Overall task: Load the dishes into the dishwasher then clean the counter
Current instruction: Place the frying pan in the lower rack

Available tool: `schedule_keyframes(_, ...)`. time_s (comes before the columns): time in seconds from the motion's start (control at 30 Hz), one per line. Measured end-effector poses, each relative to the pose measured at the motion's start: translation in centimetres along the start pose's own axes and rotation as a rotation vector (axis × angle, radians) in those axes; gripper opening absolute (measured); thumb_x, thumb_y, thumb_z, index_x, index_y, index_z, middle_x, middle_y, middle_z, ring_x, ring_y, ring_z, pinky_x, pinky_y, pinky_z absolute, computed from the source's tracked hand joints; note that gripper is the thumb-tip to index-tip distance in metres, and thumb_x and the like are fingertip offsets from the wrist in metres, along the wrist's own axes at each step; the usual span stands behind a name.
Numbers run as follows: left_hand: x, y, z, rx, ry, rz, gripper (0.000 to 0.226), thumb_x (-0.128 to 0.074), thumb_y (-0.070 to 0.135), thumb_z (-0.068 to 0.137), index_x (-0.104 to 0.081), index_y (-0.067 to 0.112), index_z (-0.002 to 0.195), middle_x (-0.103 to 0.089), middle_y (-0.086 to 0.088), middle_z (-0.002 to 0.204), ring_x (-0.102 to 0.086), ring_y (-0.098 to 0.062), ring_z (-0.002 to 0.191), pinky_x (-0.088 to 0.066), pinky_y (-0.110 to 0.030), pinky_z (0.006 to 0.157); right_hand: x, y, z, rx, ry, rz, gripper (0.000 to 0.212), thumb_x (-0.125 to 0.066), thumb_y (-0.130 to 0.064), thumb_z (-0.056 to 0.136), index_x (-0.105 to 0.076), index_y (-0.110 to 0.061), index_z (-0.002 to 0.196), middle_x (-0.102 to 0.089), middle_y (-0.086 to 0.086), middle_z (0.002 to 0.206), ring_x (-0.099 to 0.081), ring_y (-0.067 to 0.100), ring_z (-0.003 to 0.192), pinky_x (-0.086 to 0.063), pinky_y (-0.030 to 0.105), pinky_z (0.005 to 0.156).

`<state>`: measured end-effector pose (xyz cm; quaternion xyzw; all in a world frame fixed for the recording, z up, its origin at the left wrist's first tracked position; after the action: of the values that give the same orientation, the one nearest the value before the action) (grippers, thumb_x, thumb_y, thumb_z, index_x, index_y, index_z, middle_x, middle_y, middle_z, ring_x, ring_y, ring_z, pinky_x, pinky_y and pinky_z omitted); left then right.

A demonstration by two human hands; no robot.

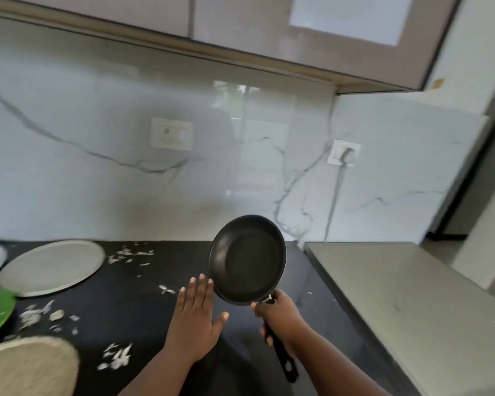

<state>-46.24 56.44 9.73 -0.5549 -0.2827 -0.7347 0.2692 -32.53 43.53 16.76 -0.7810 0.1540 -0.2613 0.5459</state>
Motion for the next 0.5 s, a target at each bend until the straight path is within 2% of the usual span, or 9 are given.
schedule_keyframes(0.07,-0.5,3.9,0.3,-0.087,-0.042,-0.006,0.080,-0.015,0.063,0.095,-0.039,0.003,0.143,-0.037,-0.019,0.150,-0.032,-0.035,0.139,0.002,-0.037,0.115,4.0,1.4,-1.6,-0.027,0.048,0.050,0.020,-0.058,-0.005,0.092,-0.049,-0.007,0.109,-0.058,0.010,0.079,-0.049,0.015,0.040,-0.036,0.026,0.038)
schedule_keyframes(0.13,-0.8,8.4,0.4,-0.161,-0.021,0.014,0.081,-0.013,0.062,0.096,-0.047,0.002,0.138,-0.047,-0.019,0.143,-0.042,-0.034,0.133,-0.004,-0.039,0.114,8.2,3.1,-3.5,-0.030,0.106,0.081,0.017,-0.057,-0.004,0.092,-0.049,-0.004,0.106,-0.057,0.011,0.076,-0.048,0.015,0.040,-0.036,0.026,0.038)
schedule_keyframes(0.23,-1.2,16.0,-0.8,-0.247,-0.018,0.029,0.081,-0.014,0.061,0.096,-0.049,0.000,0.136,-0.049,-0.019,0.141,-0.044,-0.034,0.130,-0.004,-0.039,0.113,14.9,5.9,-7.2,-0.027,0.208,0.127,0.011,-0.057,0.000,0.090,-0.049,-0.002,0.098,-0.051,0.011,0.065,-0.045,0.017,0.037,-0.034,0.023,0.036)
schedule_keyframes(0.3,-1.7,21.6,-2.1,-0.312,-0.047,0.013,0.080,-0.016,0.060,0.096,-0.050,0.000,0.135,-0.050,-0.019,0.141,-0.045,-0.034,0.131,-0.004,-0.039,0.114,19.5,8.3,-10.5,-0.056,0.270,0.145,0.014,-0.056,0.002,0.087,-0.049,-0.002,0.099,-0.049,0.011,0.062,-0.044,0.018,0.037,-0.034,0.022,0.036)
schedule_keyframes(0.4,-2.0,30.9,-4.1,-0.411,-0.031,-0.016,0.078,-0.013,0.059,0.097,-0.047,-0.001,0.135,-0.053,-0.020,0.137,-0.044,-0.035,0.129,-0.004,-0.040,0.114,26.4,12.2,-15.4,-0.092,0.353,0.171,0.021,-0.056,0.001,0.086,-0.048,-0.001,0.105,-0.052,0.015,0.069,-0.045,0.017,0.035,-0.033,0.021,0.037)
schedule_keyframes(0.5,-2.1,39.9,-6.6,-0.532,-0.070,-0.034,0.080,-0.014,0.060,0.097,-0.054,0.001,0.133,-0.056,-0.018,0.135,-0.054,-0.035,0.124,-0.006,-0.039,0.112,32.4,16.2,-20.6,-0.125,0.452,0.191,0.016,-0.057,-0.003,0.087,-0.051,0.000,0.102,-0.056,0.014,0.077,-0.046,0.018,0.036,-0.033,0.022,0.038)
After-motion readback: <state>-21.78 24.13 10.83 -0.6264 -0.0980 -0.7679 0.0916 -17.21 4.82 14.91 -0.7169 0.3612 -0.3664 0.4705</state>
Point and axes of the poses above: each hand's wrist, its own z-axis towards the middle knuckle, its own x-axis out of the back of the hand, y = z × x, the point moved 2 cm from there along z, towards the middle knuckle
